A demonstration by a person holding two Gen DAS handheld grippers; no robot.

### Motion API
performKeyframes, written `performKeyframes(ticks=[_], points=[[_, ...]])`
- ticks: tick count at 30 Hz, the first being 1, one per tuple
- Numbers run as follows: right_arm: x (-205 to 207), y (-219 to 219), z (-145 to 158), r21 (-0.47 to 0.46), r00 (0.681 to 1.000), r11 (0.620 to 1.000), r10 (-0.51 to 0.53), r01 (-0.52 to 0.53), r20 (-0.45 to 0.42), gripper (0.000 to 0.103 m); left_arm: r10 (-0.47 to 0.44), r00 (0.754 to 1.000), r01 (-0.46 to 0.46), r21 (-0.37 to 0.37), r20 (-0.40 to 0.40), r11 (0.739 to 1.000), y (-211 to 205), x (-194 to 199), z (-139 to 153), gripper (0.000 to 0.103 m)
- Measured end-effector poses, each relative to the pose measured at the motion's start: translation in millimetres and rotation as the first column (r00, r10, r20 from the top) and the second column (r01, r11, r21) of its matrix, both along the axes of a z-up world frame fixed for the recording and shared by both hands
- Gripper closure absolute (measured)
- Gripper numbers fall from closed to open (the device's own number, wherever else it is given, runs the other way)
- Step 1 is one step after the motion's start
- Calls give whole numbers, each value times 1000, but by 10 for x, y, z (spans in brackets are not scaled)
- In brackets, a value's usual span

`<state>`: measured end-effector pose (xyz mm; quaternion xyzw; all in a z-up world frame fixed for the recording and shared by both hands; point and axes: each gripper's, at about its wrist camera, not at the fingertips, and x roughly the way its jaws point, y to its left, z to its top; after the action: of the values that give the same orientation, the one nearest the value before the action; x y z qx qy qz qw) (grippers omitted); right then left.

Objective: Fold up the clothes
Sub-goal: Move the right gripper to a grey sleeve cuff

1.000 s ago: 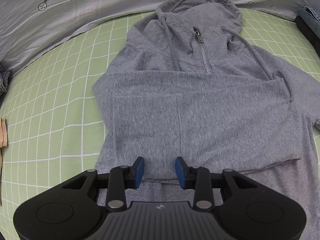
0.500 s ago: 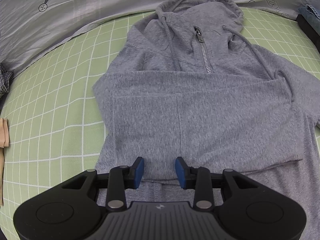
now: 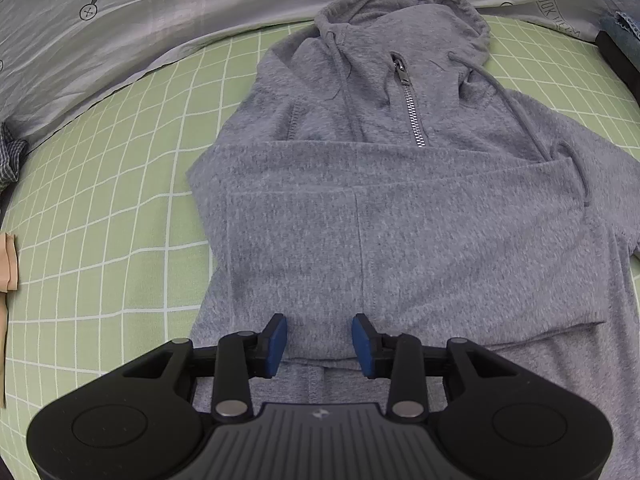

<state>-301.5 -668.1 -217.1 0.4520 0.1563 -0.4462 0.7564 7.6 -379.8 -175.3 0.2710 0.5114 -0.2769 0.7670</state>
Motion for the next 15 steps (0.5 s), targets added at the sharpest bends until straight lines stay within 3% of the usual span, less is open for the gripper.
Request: performKeyframes(ticks=[3,6,8,11,12,13,15], points=[[287,116,2,61,993,993,99,-103,61,93,4,1000,-4,-6,-3,1000,10,9,-1,63],[577,269,44,72,963,965,242,-251,117,92,11,1000,-11,-15,-8,1000,24,21,-1,63],[828,428,87,64,934,933,351,-355,63,88,16,1000,-16,-19,-11,1000,23,27,0,62],[1038,594,196,2,901,904,426,-428,-79,77,17,1000,-18,-20,-12,1000,25,27,0,62],[1034,594,231,-2,900,905,422,-425,-104,64,18,1000,-18,-22,-12,1000,27,28,0,62],[997,576,265,0,904,910,412,-415,-115,52,19,1000,-19,-24,-13,1000,31,27,0,61],[828,518,323,-8,913,917,397,-400,-97,47,21,1000,-22,-27,-15,999,34,35,-4,61]])
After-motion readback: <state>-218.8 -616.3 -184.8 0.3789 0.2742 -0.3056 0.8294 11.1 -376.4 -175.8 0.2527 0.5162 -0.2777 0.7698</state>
